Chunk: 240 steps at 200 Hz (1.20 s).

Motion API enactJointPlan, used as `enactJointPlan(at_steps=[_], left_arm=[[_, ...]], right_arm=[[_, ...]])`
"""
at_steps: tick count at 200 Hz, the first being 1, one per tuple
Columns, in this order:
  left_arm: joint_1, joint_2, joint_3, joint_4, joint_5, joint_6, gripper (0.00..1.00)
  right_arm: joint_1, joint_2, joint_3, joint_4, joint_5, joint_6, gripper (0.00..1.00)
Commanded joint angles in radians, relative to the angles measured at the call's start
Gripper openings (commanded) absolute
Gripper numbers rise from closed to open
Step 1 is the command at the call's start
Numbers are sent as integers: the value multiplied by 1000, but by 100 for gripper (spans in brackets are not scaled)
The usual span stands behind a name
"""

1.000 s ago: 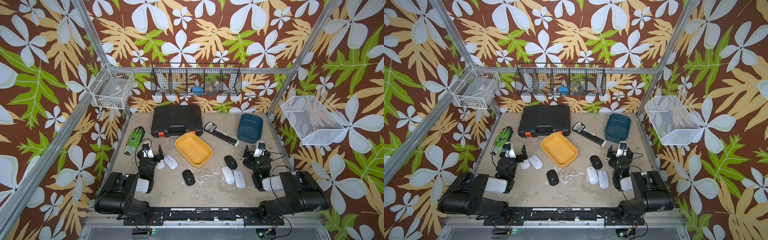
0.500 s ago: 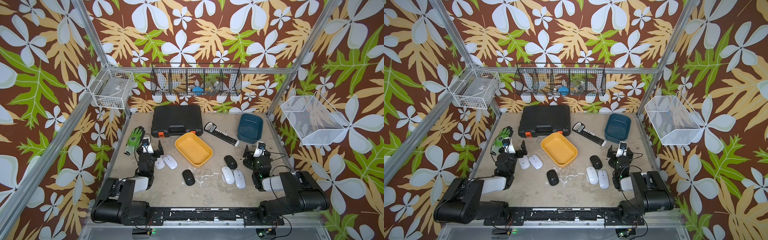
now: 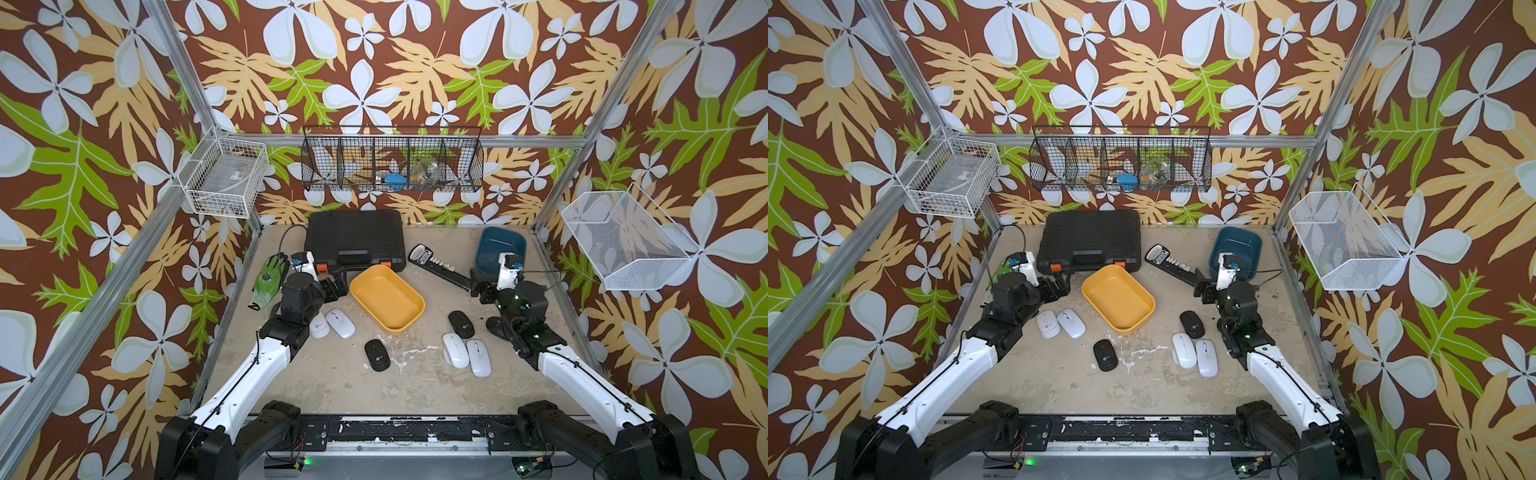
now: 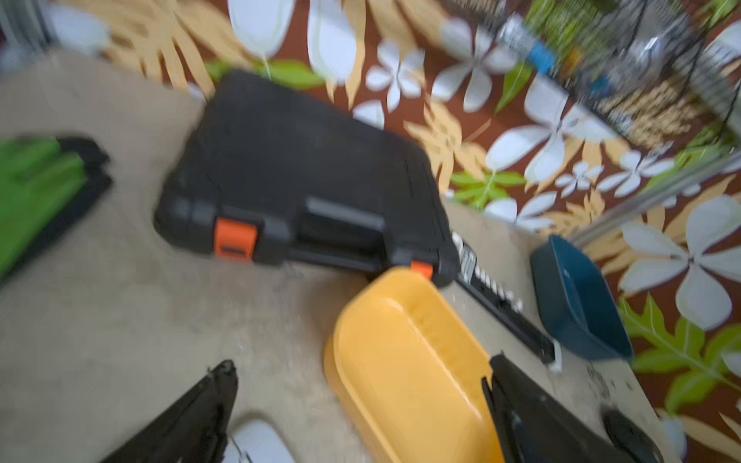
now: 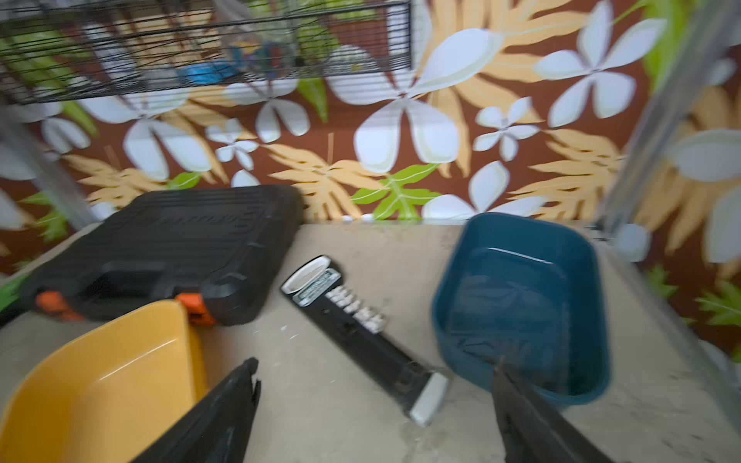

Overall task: Place the mice by color into the storage box
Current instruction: Adjust the storage box at the center of the board.

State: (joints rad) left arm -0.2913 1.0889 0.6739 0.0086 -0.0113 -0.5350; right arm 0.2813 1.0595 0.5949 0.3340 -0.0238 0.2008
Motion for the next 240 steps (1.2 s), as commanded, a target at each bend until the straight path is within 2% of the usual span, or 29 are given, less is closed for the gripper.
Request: enactJointPlan(at_steps=[1, 31, 59, 89, 129, 240], left_arm=[[-25, 65, 3, -202, 63, -113, 100], [-41, 165, 51, -192, 72, -107, 100], [-46, 219, 105, -167, 100, -90, 100], [-47, 309, 138, -120, 134, -76, 100], [-57, 436, 192, -82, 148, -51, 100], [-122, 551, 266, 9, 189, 30, 100]], right_arm=[[68, 56, 82, -221, -191, 13, 88], [166, 226, 206, -299, -336, 20, 79], [191, 350, 282, -324, -386, 39, 64], [199, 436, 308, -337, -396, 42, 56], [200, 483, 294, -330, -376, 35, 55], [207, 543, 246, -257, -436, 53, 47]])
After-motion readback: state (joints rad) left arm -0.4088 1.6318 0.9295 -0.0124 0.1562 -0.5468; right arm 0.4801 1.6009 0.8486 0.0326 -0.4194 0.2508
